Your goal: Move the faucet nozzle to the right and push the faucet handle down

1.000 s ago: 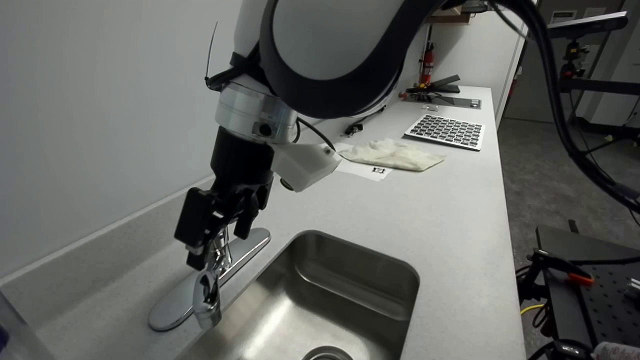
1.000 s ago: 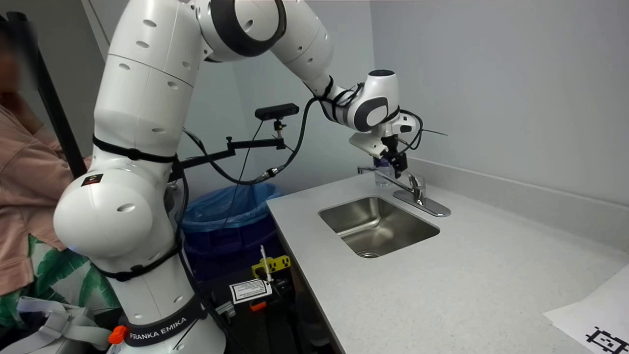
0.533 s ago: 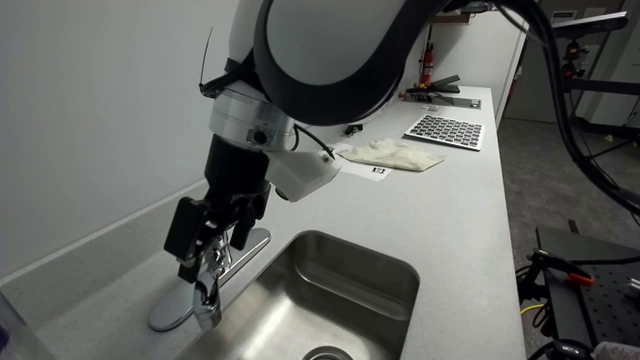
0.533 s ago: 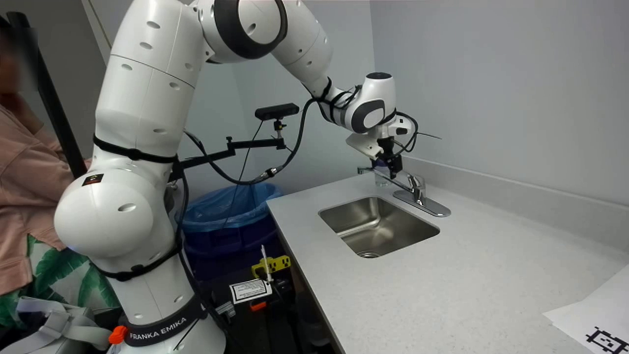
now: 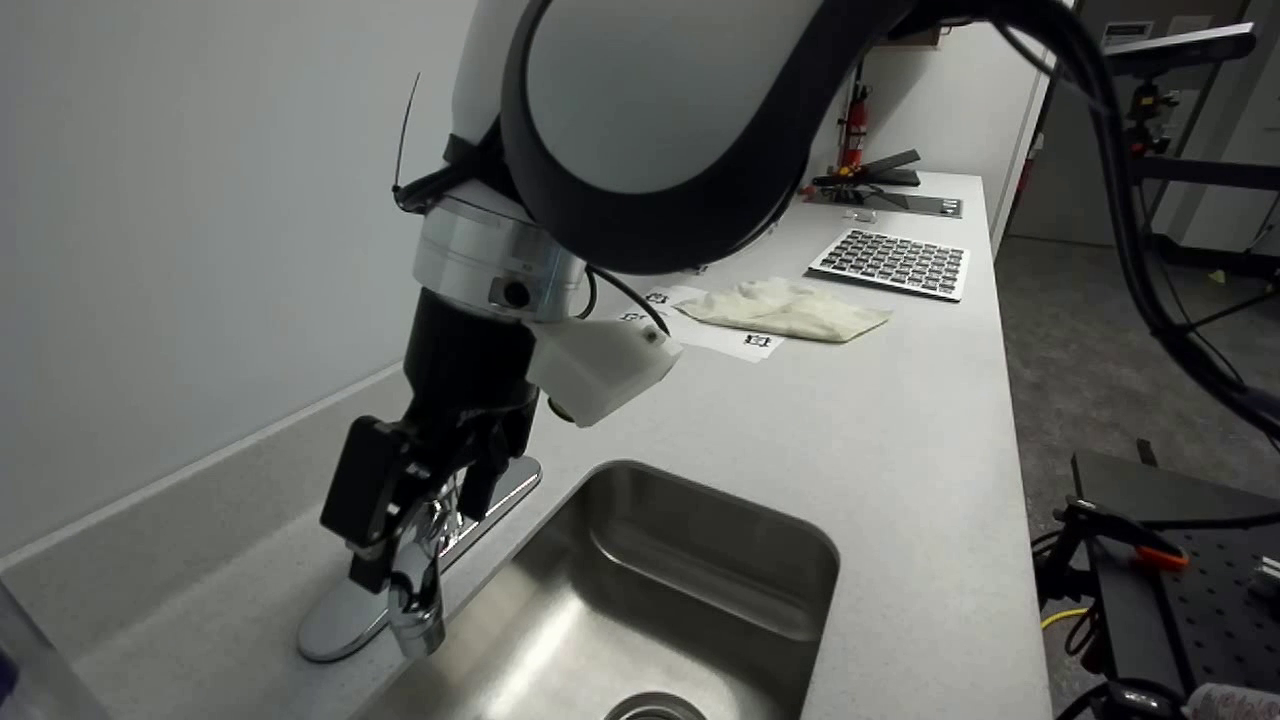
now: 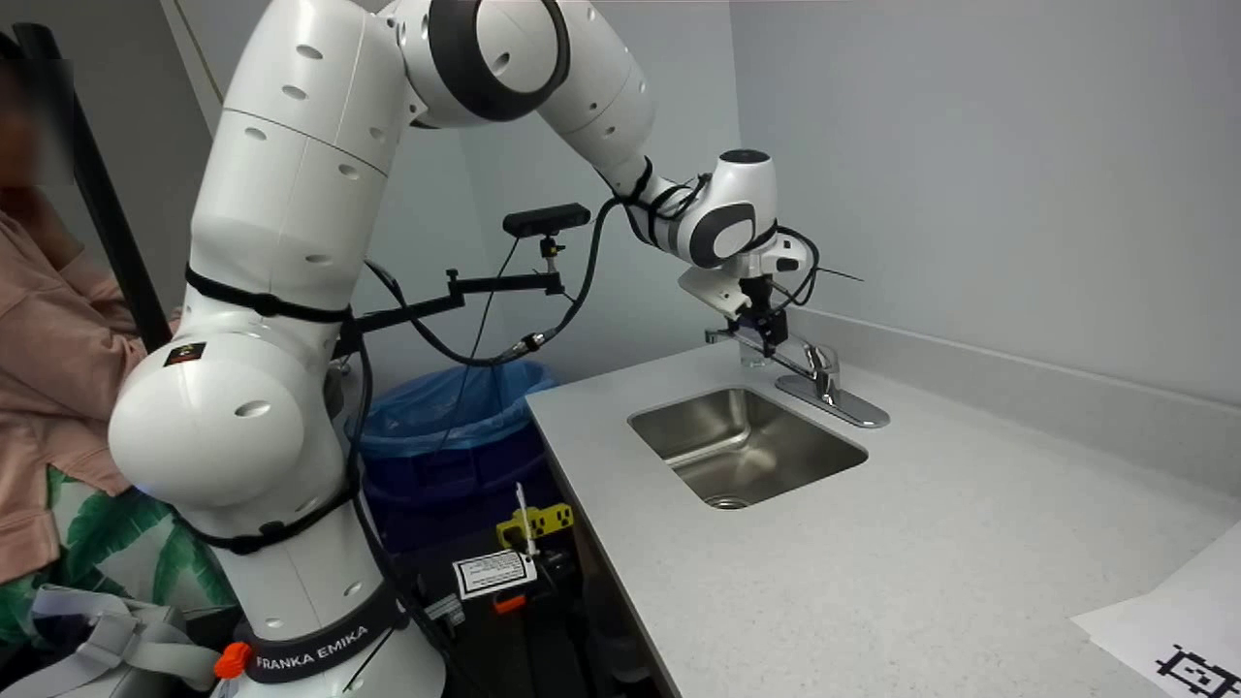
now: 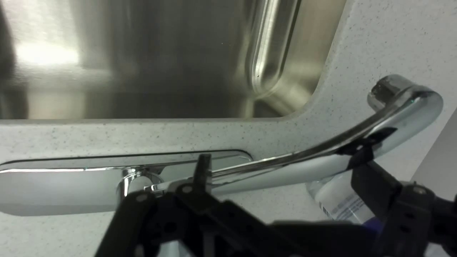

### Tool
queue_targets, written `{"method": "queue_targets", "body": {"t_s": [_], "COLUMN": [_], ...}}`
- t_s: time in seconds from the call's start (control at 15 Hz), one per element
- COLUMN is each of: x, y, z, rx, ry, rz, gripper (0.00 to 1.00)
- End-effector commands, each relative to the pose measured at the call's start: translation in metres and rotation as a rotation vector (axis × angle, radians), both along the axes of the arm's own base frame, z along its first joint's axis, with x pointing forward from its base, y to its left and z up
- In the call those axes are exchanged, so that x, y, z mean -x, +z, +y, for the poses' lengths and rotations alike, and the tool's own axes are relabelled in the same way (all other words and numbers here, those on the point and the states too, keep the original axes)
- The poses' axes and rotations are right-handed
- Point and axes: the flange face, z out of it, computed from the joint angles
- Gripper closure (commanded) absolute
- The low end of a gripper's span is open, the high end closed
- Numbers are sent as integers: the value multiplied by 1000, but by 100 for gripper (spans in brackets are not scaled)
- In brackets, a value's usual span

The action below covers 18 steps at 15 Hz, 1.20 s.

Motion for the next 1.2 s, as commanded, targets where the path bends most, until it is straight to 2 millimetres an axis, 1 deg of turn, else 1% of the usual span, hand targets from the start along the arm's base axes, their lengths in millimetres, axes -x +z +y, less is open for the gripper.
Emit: {"method": "queue_targets", "body": {"t_s": [0.0, 0.2, 0.47, 0.73, 0.87, 1.13], "x": [7, 12, 25, 36, 42, 47], "y": [-6, -6, -7, -4, -4, -4], "z": [-2, -8, -21, -37, -49, -79], "rx": [9, 26, 50, 78, 100, 164], "ry": [4, 21, 37, 39, 37, 19], "rz": [10, 20, 57, 82, 103, 131], "gripper": [0, 0, 0, 0, 0, 0]}}
